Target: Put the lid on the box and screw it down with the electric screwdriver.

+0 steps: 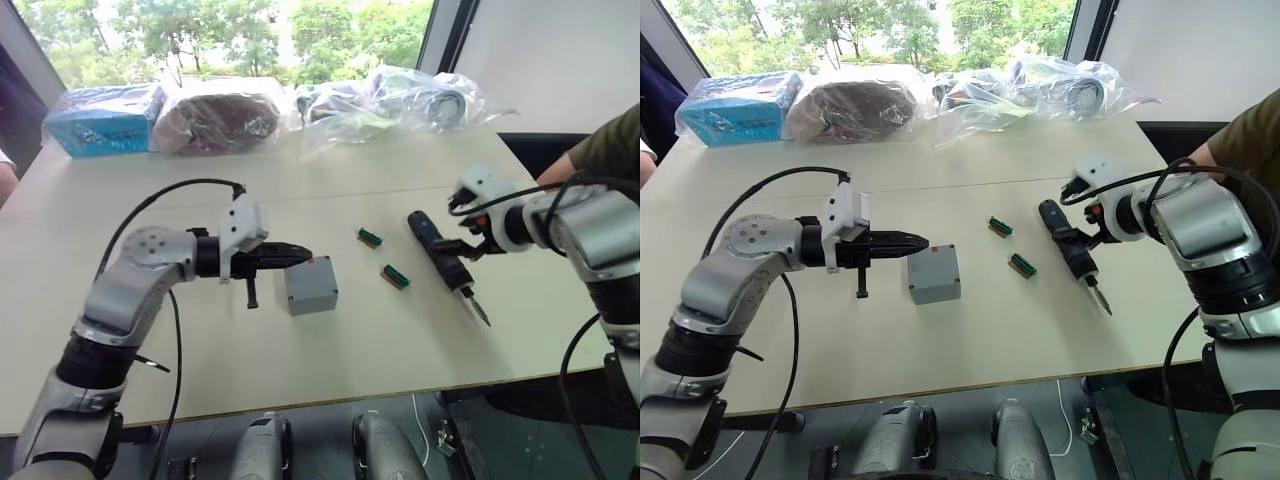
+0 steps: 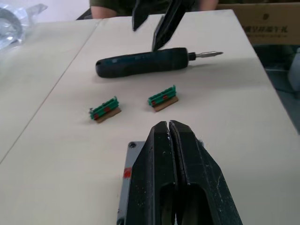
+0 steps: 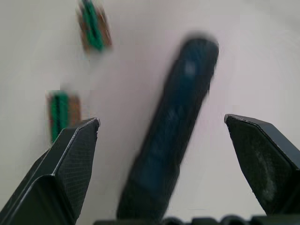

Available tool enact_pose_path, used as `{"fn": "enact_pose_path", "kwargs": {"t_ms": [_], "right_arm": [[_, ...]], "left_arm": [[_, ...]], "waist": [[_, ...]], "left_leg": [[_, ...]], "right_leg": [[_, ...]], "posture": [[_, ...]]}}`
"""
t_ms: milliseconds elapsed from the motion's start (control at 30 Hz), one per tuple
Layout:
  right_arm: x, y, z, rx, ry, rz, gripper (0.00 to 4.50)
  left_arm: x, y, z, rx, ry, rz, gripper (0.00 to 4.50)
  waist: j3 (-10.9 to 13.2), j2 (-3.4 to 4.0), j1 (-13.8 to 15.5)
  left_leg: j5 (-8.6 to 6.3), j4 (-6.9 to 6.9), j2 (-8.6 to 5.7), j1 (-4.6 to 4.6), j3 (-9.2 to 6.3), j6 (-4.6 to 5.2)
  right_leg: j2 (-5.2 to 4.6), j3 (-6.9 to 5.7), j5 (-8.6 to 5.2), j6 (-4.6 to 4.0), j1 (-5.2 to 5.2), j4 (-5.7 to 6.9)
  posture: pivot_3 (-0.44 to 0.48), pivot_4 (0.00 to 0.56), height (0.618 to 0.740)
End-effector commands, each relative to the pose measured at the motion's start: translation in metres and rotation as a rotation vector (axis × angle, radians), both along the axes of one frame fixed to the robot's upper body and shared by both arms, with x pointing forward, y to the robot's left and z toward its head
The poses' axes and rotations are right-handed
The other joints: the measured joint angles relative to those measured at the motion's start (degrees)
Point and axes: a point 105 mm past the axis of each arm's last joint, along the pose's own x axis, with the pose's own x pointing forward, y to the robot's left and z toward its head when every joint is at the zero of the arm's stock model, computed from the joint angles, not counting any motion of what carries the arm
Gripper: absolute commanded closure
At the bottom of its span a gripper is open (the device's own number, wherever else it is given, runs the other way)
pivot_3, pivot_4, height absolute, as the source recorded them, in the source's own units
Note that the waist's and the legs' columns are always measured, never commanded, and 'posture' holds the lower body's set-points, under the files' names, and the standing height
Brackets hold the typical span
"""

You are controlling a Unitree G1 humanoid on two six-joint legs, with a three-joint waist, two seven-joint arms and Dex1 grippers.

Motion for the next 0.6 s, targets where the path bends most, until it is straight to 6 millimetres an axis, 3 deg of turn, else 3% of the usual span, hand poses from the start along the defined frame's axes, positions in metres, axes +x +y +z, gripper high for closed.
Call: {"fn": "enact_pose_path", "kwargs": {"t_ms": [33, 133, 433, 533, 600], "right_arm": [[0.008, -0.015, 0.0, -0.035, 0.046, -0.073, 0.03], [0.014, -0.021, -0.011, -0.028, 0.14, -0.115, 0.03], [0.026, -0.012, -0.033, -0.06, 0.311, -0.081, 0.03], [0.025, -0.012, -0.041, -0.099, 0.362, -0.052, 0.7], [0.025, -0.01, -0.044, -0.118, 0.383, -0.026, 1.38]], "left_arm": [[0.0, -0.005, 0.004, -0.002, -0.048, -0.022, 4.5], [-0.004, -0.009, 0.002, -0.008, -0.057, -0.041, 4.5], [-0.013, -0.016, 0.003, -0.03, -0.077, -0.052, 4.5], [-0.015, -0.015, 0.003, -0.033, -0.082, -0.04, 4.5], [-0.015, -0.013, 0.002, -0.032, -0.085, -0.028, 4.5]], "waist": [[0.0, 0.01, 0.11], [0.0, 0.01, 0.23], [0.0, 0.01, 0.23], [-0.01, 0.01, 0.2], [-0.01, 0.01, 0.22]], "left_leg": [[0.0, 0.0, 0.0, 0.0, 0.0, 0.0], [0.0, 0.01, -0.01, -0.01, 0.02, 0.0], [0.0, 0.01, -0.02, -0.02, 0.03, 0.0], [0.0, 0.02, -0.02, 0.0, 0.02, 0.0], [0.0, 0.02, -0.02, 0.01, 0.01, 0.0]], "right_leg": [[0.0, 0.0, 0.0, 0.0, 0.0, 0.0], [-0.01, 0.0, 0.0, 0.0, 0.0, 0.0], [-0.02, 0.0, 0.01, 0.01, -0.01, 0.01], [-0.02, 0.0, 0.01, 0.01, 0.01, 0.02], [-0.01, -0.01, 0.01, 0.01, 0.01, 0.02]], "posture": [[0.0, 0.15, 0.74], [0.0, 0.15, 0.74], [0.0, 0.15, 0.74], [0.0, 0.15, 0.74], [0.0, 0.15, 0.74]]}}
